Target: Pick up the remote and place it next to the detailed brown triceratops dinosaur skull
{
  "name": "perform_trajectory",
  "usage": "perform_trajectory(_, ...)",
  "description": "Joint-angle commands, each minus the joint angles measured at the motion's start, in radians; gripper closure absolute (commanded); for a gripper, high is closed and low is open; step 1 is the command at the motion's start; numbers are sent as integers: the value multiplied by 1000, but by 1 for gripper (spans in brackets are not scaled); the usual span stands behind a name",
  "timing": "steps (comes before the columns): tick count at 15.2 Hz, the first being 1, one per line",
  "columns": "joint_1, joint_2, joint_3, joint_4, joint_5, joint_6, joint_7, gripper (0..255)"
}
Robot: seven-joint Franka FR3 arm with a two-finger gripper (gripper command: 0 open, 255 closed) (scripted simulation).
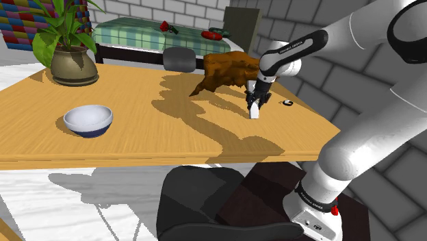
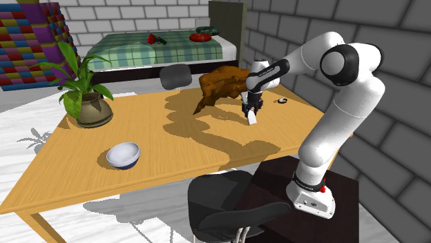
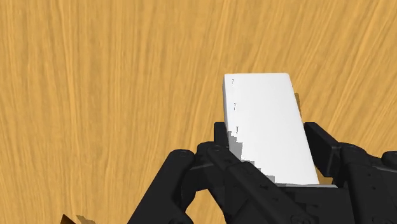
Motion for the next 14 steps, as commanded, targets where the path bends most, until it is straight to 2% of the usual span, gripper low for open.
perform_trajectory(1,1,61,-7,-17,9,32,-8,255)
perform_trajectory(6,3,61,-9,-17,8,32,-7,255)
perform_trajectory(7,4,5,-5,-7,5,30,-7,0)
perform_trajectory(8,4,5,-5,-7,5,30,-7,0)
perform_trajectory(10,-22,-114,11,-160,-96,318,0,0)
perform_trajectory(12,-85,-194,39,-304,-217,632,19,0)
perform_trajectory(13,-146,-212,69,-369,-284,806,35,0)
perform_trajectory(14,-243,-210,132,-426,-342,996,47,0)
